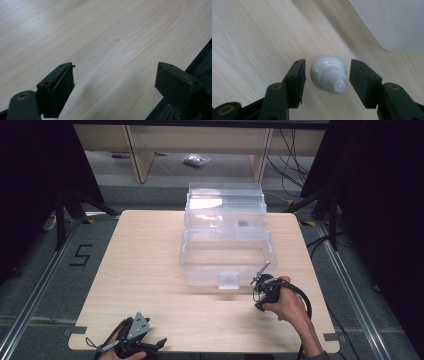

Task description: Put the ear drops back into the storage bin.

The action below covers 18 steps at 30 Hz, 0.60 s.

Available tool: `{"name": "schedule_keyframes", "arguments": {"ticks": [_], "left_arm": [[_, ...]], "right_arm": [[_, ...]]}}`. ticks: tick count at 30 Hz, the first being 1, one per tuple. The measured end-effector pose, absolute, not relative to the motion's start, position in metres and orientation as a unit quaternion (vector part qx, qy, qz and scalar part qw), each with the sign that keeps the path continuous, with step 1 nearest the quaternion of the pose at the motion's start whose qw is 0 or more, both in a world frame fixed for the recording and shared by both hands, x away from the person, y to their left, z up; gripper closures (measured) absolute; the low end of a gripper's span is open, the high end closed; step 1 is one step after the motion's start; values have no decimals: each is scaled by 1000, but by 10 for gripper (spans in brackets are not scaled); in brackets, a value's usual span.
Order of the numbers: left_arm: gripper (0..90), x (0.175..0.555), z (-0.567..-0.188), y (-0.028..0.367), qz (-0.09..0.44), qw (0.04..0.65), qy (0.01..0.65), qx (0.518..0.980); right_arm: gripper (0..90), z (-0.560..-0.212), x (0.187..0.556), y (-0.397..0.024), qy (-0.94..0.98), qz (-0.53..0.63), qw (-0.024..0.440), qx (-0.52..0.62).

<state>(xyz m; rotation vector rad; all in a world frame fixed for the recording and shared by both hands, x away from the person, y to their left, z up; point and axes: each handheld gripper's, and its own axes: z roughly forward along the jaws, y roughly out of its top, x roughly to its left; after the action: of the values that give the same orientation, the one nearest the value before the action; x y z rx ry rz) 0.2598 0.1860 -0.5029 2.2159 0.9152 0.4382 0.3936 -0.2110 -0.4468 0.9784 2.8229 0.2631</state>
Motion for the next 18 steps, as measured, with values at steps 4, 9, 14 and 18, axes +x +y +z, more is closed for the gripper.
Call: {"name": "schedule_keyframes", "arguments": {"ticks": [4, 9, 14, 18], "left_arm": [[149, 259, -503, 185, 166, 347, 357, 851], [149, 260, -503, 186, 168, 344, 351, 854], [149, 260, -503, 186, 167, 345, 355, 853], [149, 260, -503, 186, 168, 344, 353, 854]], "right_arm": [[517, -449, 395, -209, 940, 77, 68, 326], [568, -452, 400, -209, 944, 68, 76, 313], [600, -452, 400, -207, 944, 61, 70, 317], [601, -448, 400, -206, 946, 64, 74, 308]]}}
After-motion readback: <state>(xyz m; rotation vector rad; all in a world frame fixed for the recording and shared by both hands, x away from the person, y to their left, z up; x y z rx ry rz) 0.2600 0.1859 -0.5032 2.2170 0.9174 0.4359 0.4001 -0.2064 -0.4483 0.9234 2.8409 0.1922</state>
